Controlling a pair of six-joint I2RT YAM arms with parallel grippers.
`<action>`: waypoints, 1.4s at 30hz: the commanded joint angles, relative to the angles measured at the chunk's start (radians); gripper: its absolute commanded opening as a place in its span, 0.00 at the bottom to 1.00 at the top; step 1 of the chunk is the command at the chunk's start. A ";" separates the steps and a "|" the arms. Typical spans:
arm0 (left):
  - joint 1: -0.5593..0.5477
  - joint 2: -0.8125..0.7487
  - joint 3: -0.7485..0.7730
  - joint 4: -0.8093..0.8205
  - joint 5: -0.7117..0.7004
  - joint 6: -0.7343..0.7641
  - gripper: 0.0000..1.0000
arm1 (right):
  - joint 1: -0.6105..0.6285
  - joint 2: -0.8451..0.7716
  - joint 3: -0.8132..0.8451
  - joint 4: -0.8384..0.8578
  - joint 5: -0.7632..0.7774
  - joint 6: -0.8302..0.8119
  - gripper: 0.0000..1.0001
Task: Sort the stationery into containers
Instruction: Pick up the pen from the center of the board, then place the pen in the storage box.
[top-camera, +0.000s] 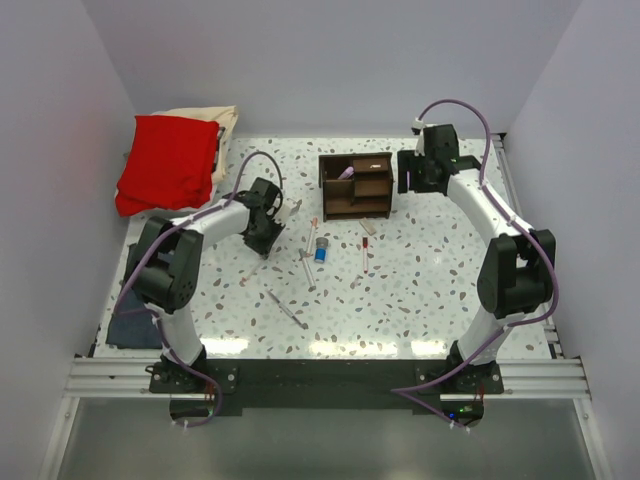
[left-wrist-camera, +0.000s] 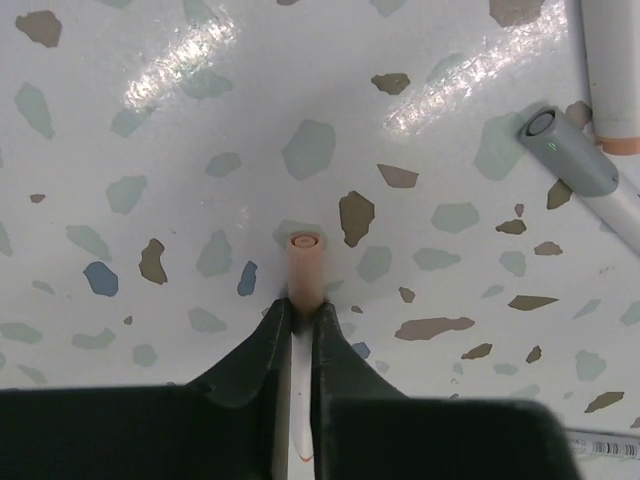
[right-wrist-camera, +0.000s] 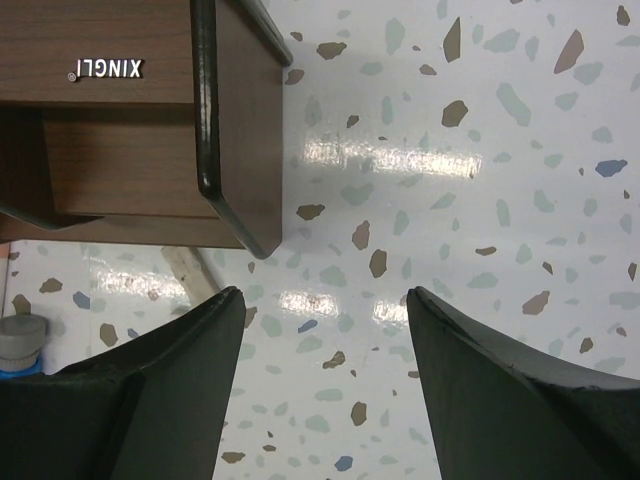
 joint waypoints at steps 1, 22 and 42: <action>-0.025 0.060 -0.017 -0.016 0.083 0.028 0.00 | -0.003 -0.014 -0.006 0.016 0.007 -0.014 0.70; 0.008 -0.270 0.038 1.211 0.643 -0.104 0.00 | -0.005 -0.003 0.037 0.013 0.068 -0.069 0.70; -0.032 0.215 0.332 1.477 0.571 -0.223 0.00 | -0.005 -0.034 -0.029 0.039 0.085 -0.083 0.70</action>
